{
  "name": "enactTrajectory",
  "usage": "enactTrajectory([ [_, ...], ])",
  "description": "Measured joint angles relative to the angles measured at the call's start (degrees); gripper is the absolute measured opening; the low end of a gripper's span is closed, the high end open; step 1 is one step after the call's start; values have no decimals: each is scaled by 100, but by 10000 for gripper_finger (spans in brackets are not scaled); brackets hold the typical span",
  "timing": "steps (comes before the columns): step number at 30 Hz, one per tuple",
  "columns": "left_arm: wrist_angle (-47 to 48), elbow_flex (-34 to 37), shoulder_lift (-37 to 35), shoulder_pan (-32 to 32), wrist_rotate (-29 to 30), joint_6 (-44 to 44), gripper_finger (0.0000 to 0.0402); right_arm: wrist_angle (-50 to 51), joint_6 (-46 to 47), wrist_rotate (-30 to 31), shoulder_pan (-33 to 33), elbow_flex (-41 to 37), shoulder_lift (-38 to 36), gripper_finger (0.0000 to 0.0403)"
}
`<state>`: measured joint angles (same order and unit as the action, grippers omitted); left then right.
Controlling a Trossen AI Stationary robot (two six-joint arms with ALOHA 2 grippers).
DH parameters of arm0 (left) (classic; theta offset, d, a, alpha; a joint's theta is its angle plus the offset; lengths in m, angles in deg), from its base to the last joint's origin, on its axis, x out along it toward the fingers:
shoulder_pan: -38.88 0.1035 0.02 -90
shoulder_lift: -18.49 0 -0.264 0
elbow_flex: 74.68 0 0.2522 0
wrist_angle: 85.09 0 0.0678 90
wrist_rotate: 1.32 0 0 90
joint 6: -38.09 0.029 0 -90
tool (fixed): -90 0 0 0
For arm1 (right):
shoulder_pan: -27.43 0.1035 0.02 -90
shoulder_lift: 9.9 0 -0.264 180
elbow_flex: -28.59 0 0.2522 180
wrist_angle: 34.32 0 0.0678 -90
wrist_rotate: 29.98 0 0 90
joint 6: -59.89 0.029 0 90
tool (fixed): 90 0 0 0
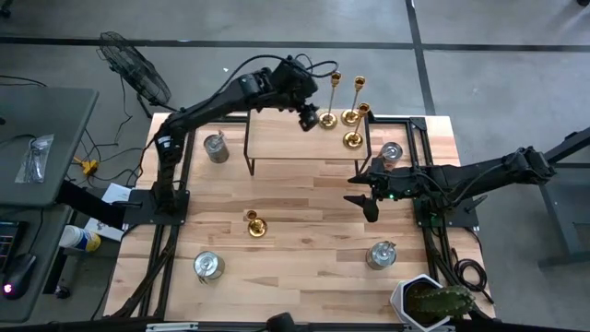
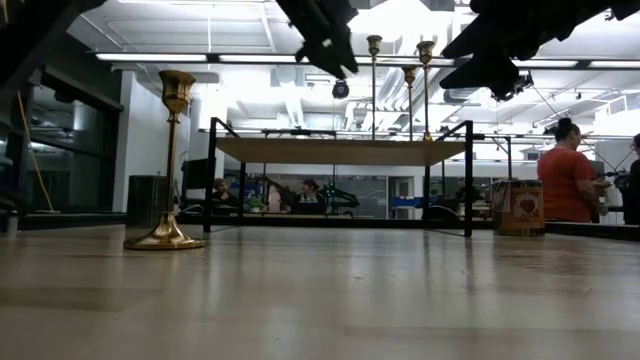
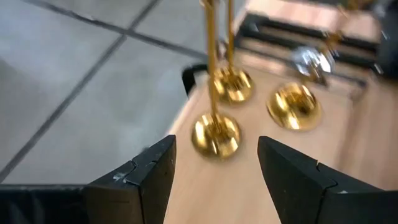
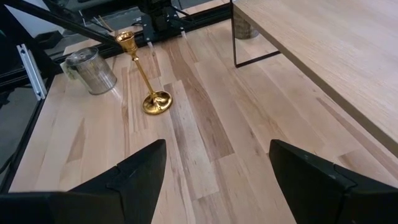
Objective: Pick & Place candle stick holders
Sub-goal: Align the gold candle holder on the shelf with the gold candle holder
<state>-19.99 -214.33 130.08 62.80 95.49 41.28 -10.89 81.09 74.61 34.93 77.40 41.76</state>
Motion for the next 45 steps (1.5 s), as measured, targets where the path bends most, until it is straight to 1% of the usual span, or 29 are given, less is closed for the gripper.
enactTrajectory([
  [4,787,2,-339,-39,-188,175,223,0,0,0,-1,0,0,278],
  [10,1880,2,-844,-60,-173,266,223,-2,-3,0,-1,0,0,278],
  [18,3078,11,-1512,-158,108,303,223,-2,-3,2,-1,0,0,278],
  [22,3399,11,-1825,-306,175,270,223,-3,-3,1,-1,0,0,278],
  [24,3399,52,-2012,-411,174,270,223,-4,-3,2,1,0,0,278],
  [26,3337,240,-2257,-564,181,261,223,-4,-3,2,-1,0,0,278],
  [29,3073,822,-2695,-771,209,203,223,-4,-3,2,0,0,0,278],
  [31,2800,1431,-3074,-959,270,31,223,-2,-4,2,0,0,0,278],
  [34,2186,2617,-3787,-1226,343,-306,223,-2,-4,2,1,0,0,278],
  [39,946,4693,-5037,-1732,336,-1204,222,-4,-5,2,1,0,0,278],
  [45,-86,6592,-6301,-2457,303,-2155,222,-4,-3,2,-1,0,0,278],
])
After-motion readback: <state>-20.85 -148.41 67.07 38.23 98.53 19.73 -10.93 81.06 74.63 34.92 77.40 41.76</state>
